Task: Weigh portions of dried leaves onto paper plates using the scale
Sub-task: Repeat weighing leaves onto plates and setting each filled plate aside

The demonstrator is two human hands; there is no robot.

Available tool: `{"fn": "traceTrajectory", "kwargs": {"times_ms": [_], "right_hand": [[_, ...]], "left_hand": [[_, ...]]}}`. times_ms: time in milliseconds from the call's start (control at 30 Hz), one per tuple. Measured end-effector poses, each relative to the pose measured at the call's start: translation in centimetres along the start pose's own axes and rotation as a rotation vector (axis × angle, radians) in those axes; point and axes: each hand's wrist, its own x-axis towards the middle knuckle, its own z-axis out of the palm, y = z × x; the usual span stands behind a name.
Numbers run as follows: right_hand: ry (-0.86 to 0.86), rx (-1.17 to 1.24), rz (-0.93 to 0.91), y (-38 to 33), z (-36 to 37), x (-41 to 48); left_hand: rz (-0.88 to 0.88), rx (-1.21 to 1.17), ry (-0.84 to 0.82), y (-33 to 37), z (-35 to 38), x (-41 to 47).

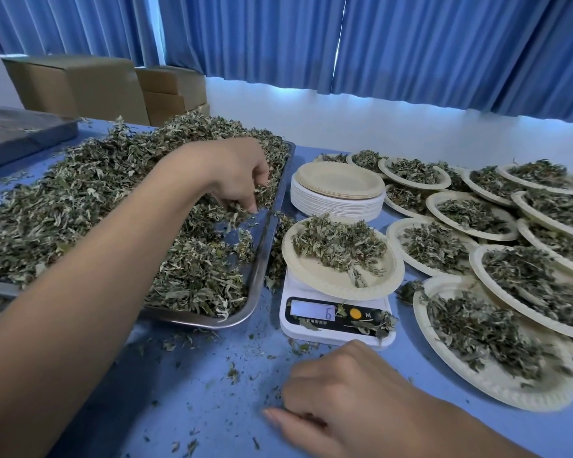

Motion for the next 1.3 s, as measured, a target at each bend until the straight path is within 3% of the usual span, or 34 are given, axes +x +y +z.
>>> {"fn": "traceTrajectory", "kwargs": {"times_ms": [133, 267, 400, 600, 767, 833, 900, 1033, 1133, 1300], "right_hand": [[0.005, -0.015, 0.006, -0.1, 0.0, -0.1], [0.001, -0.019, 0.011, -0.2, -0.1, -0.1], [-0.001, -0.019, 0.012, -0.1, 0.0, 0.0], [0.003, -0.037, 0.02, 0.0, 0.2, -0.1], [-0.004, -0.021, 0.014, -0.1, -0.1, -0.1], [-0.007, -0.022, 0.014, -0.1, -0.2, -0.1], [-0.005, -0.022, 0.011, -0.2, -0.2, -0.1], [-0.009, -0.027, 0.013, -0.3, -0.3, -0.1], [0.001, -0.033, 0.014, -0.3, -0.3, -0.1], [0.008, -0.039, 0.011, -0.3, -0.2, -0.1]], "left_hand": [[0.03, -0.041, 0.137, 0.3, 0.0, 0.0], [0.166, -0.338, 0.322, 2.1, 0.5, -0.5], [0.287, -0.587, 0.258, 5.7, 3.1, -1.1], [0.405, -0.383, 0.212, 8.2, 6.8, -1.1], [0.338, -0.422, 0.257, 6.3, 4.2, -0.7], [0.278, -0.296, 0.277, 4.8, 3.1, -0.1], [0.154, -0.058, 0.217, 2.9, 2.4, 0.7], [-0.034, 0.259, -0.111, -0.5, 2.6, 1.6], [-0.007, 0.239, -0.347, -1.5, 3.5, 2.1], [-0.011, 0.159, -0.337, -1.7, 4.9, 3.2]]}}
